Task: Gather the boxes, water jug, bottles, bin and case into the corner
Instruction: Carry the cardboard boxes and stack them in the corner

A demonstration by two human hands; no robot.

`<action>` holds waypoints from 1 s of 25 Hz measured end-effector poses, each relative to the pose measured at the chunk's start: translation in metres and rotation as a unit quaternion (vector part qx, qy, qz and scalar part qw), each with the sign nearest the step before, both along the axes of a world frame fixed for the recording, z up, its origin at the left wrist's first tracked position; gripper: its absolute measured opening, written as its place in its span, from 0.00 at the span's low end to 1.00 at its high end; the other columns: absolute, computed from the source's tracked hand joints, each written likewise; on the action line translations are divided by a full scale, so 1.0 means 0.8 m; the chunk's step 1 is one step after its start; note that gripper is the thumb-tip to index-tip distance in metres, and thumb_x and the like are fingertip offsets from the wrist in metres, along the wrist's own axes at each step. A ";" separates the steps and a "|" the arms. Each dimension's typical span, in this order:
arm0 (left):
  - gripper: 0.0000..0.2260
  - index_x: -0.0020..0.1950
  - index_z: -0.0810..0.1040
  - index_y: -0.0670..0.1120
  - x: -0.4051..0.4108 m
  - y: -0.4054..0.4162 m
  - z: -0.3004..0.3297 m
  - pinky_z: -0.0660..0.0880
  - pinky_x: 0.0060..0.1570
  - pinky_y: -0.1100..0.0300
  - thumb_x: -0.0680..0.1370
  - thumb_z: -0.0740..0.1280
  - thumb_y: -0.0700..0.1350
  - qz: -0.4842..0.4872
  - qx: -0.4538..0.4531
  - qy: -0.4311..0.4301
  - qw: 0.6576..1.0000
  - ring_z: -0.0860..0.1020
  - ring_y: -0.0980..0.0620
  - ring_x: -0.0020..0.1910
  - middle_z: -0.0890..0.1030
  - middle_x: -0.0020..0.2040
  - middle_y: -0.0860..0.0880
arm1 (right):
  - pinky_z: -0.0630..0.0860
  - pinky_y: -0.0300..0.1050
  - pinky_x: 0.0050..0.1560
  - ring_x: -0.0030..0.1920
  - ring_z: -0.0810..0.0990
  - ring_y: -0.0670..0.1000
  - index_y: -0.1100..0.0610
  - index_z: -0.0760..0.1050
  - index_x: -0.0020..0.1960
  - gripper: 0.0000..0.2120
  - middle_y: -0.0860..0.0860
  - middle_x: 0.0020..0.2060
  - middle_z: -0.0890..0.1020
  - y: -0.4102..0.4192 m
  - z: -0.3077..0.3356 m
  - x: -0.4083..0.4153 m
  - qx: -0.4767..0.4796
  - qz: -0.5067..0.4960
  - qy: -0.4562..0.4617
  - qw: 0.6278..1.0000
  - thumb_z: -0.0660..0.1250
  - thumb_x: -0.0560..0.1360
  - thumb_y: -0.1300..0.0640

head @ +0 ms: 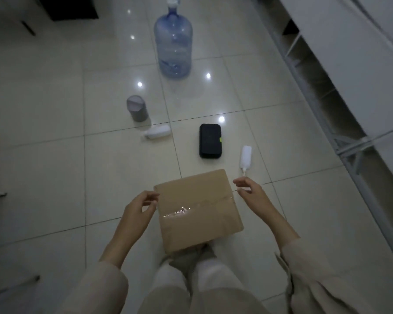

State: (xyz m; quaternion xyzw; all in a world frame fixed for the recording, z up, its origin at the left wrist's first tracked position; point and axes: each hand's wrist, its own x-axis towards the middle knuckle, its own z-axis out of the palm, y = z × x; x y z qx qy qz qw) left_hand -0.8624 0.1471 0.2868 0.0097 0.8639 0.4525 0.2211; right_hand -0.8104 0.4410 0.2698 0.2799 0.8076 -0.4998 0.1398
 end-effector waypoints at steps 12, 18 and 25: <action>0.22 0.68 0.65 0.48 0.030 0.080 -0.254 0.66 0.61 0.52 0.75 0.64 0.49 0.086 -0.140 -0.043 0.985 0.66 0.46 0.66 0.69 0.66 0.47 | 0.66 0.44 0.60 0.64 0.70 0.55 0.53 0.66 0.67 0.24 0.55 0.65 0.69 0.027 -0.276 0.021 0.069 0.049 -0.060 0.995 0.62 0.73 0.65; 0.41 0.74 0.50 0.53 0.027 0.075 -0.413 0.55 0.70 0.40 0.69 0.68 0.61 0.151 -0.237 -0.150 0.948 0.47 0.39 0.74 0.44 0.76 0.42 | 0.67 0.61 0.65 0.68 0.66 0.61 0.47 0.58 0.72 0.30 0.57 0.72 0.61 0.065 -0.426 0.017 0.182 0.043 -0.112 0.976 0.66 0.73 0.52; 0.48 0.72 0.42 0.63 0.034 0.041 -0.491 0.64 0.66 0.42 0.63 0.72 0.61 0.148 -0.136 -0.219 0.955 0.64 0.35 0.66 0.60 0.69 0.37 | 0.67 0.59 0.66 0.65 0.68 0.61 0.38 0.56 0.70 0.37 0.56 0.69 0.63 0.049 -0.471 0.011 0.094 -0.027 -0.102 0.990 0.71 0.68 0.47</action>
